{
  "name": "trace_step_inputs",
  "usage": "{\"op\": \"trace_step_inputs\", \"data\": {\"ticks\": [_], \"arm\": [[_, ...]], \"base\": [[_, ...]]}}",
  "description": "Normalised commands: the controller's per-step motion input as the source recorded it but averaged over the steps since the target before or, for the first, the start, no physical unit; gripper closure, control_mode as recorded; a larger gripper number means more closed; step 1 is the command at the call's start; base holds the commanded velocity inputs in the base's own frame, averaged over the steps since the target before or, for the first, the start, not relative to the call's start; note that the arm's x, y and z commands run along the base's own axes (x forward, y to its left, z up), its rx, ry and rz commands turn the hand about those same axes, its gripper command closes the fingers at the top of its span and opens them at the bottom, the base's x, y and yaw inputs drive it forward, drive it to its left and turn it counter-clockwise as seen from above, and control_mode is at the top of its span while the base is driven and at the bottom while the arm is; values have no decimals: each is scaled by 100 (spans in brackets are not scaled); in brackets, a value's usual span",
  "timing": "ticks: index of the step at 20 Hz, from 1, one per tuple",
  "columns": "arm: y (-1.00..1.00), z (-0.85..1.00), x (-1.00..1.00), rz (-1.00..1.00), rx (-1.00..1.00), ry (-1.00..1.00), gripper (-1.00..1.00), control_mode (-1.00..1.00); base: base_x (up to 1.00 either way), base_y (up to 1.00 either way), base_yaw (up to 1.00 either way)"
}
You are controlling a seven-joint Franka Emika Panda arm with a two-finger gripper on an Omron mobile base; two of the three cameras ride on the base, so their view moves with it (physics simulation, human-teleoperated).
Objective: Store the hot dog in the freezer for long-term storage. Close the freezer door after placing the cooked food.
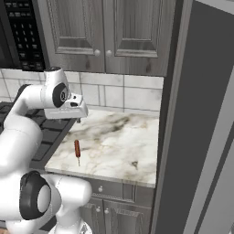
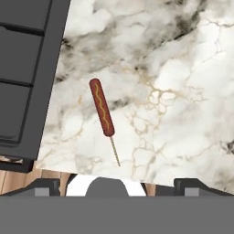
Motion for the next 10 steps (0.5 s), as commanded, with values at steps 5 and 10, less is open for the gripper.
{"op": "trace_step_inputs", "data": {"ticks": [5, 10], "arm": [[33, -36, 1, 8, 0, 0, -100, -100], [18, -51, 14, 5, 0, 0, -100, -100]], "base": [[0, 0, 0], [0, 0, 0]]}}
